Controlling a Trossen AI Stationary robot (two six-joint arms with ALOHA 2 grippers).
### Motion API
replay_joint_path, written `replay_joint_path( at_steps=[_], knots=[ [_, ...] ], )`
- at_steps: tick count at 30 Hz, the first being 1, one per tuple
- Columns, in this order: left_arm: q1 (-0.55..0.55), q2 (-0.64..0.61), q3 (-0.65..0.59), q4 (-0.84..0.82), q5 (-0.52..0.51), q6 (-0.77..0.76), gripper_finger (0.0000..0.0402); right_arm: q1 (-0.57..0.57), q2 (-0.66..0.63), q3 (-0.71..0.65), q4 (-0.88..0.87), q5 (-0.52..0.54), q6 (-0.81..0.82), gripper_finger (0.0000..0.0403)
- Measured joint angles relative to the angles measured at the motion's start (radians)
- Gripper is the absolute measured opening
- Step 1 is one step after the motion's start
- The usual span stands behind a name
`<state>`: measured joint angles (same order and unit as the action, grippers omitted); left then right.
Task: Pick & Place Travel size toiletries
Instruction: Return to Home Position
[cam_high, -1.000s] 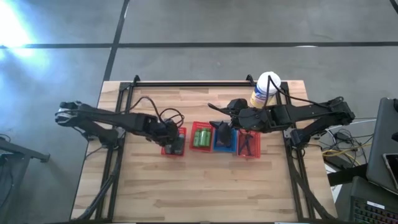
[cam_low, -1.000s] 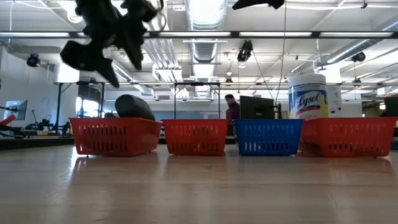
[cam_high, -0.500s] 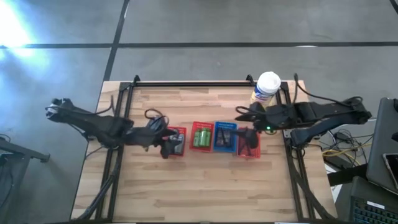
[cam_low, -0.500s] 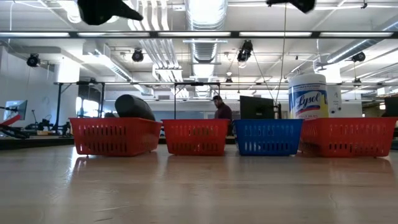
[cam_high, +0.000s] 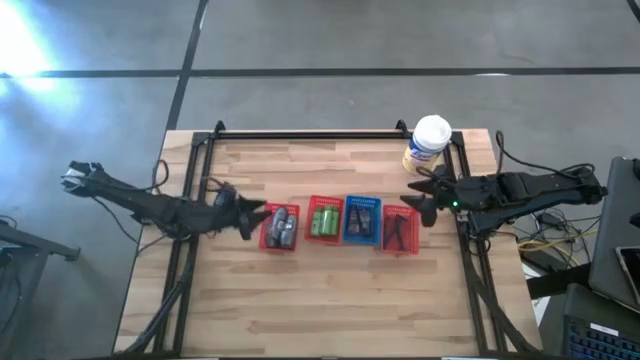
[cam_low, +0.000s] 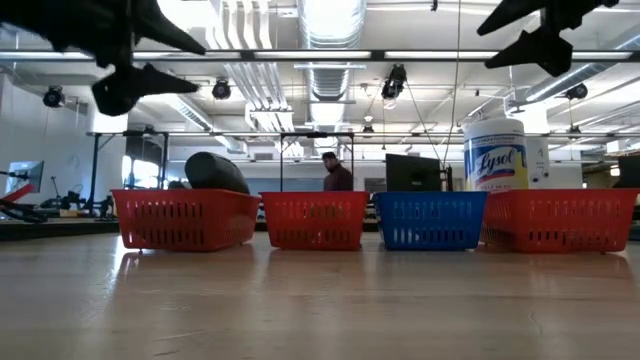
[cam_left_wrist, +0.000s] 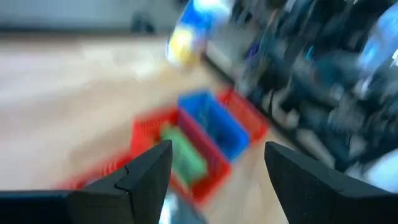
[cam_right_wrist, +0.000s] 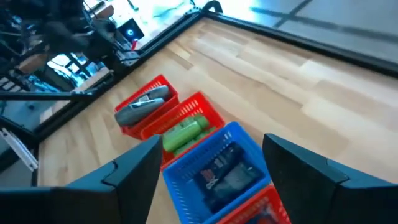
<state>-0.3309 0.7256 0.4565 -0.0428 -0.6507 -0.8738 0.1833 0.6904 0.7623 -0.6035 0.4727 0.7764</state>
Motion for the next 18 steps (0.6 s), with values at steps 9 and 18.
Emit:
replay_joint_path(
  at_steps=[9, 18],
  knots=[
    [0.174, -0.296, -0.45, 0.728, 0.257, 0.333, 0.0261, -0.038, -0.221, -0.109, 0.018, 0.063, -0.111, 0.0247],
    [0.281, -0.539, -0.432, 0.458, 0.258, 0.43, 0.026, -0.046, -0.531, -0.208, 0.007, 0.128, -0.322, 0.0224]
  ],
)
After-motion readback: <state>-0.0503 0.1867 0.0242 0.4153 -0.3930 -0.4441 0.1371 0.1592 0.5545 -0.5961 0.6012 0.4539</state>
